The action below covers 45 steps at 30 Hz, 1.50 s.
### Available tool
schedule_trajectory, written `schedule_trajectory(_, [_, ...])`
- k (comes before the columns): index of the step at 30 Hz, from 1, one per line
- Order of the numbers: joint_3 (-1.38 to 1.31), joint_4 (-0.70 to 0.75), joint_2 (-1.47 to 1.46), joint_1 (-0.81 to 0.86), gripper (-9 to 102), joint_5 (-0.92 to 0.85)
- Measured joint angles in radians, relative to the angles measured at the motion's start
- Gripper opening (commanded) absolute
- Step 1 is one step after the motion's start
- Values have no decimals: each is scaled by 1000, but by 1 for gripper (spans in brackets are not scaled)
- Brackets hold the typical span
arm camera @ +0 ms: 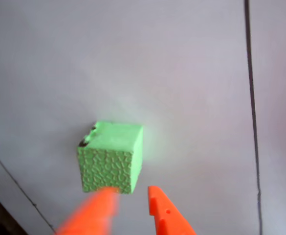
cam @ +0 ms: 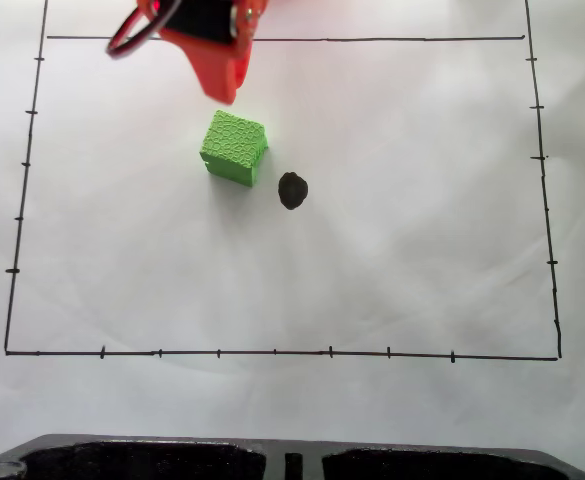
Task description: Grasp the colored block, Place it on the black dot, and then return the arm to the default position.
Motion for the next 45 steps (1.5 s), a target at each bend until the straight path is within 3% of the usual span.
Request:
schedule_trajectory(7, [0, 0, -21, 0, 39, 26])
schedule_trajectory(20, [0, -100, -198, -15, 44, 49])
schedule_trajectory(29, [-12, -189, -359, -49, 43, 49])
schedule_trajectory(45, [-14, -285, -387, -35, 24, 14])
